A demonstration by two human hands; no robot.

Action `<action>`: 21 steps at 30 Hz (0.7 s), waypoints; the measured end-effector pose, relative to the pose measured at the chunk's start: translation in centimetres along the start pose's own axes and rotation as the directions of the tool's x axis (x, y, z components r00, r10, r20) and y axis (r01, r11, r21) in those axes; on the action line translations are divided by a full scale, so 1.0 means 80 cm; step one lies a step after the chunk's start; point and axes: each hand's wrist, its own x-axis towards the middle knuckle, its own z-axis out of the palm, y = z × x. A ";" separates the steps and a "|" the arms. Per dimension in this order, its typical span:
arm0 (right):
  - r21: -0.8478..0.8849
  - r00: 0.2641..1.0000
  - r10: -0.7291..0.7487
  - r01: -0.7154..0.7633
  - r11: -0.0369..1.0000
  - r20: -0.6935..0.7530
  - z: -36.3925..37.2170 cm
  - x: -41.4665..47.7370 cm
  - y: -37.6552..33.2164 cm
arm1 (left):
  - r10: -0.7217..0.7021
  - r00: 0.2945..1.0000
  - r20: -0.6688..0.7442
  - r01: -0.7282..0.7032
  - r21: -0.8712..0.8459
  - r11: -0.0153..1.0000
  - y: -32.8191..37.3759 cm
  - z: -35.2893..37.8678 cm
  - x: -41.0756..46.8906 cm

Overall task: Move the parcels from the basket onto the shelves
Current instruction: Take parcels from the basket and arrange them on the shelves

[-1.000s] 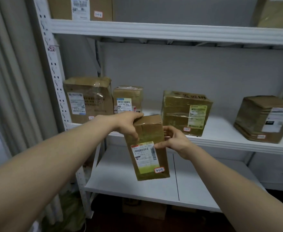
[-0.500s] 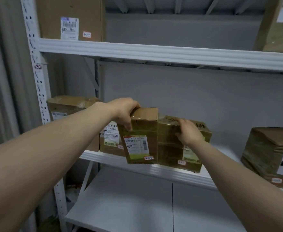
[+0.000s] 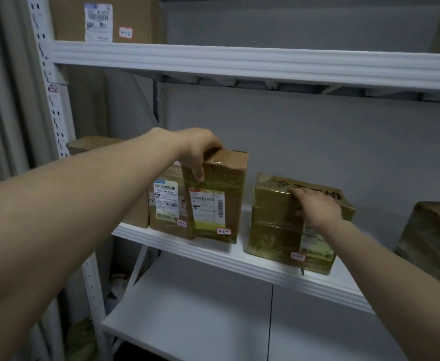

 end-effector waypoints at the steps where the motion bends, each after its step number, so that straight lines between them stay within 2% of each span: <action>1: -0.002 1.000 0.011 -0.011 1.000 0.004 -0.001 -0.002 0.007 | 0.008 1.000 0.003 -0.008 0.003 1.000 0.001 0.002 0.005; 5: 0.023 0.997 0.031 -0.032 0.999 0.067 -0.009 -0.004 0.018 | 0.053 0.999 -0.004 -0.053 0.002 0.999 0.002 0.009 0.025; 7: 0.173 0.997 0.065 -0.070 0.982 0.038 -0.019 -0.002 0.009 | 0.072 0.997 -0.015 -0.072 0.009 0.997 0.002 0.015 0.035; 8: 0.321 0.996 0.085 -0.079 0.944 -0.007 -0.026 0.000 0.001 | 0.079 0.997 -0.015 -0.079 0.015 0.997 0.001 0.018 0.040; 10: 0.635 0.992 0.096 -0.024 0.772 -0.080 -0.043 0.005 -0.026 | 0.087 0.996 0.000 -0.087 0.019 0.996 -0.004 0.025 0.050; 12: 0.769 0.996 0.034 0.041 0.638 -0.081 -0.056 0.013 -0.058 | 0.093 0.996 0.018 -0.093 0.025 0.995 -0.011 0.031 0.058; 15: 0.788 0.998 -0.058 0.031 0.615 0.005 -0.062 0.028 -0.098 | 0.104 0.994 0.036 -0.105 0.032 0.994 -0.021 0.040 0.070; 21: 0.660 0.993 -0.116 0.084 0.746 0.005 -0.039 0.063 -0.132 | 0.131 0.990 0.052 -0.132 -0.003 0.991 -0.046 0.053 0.086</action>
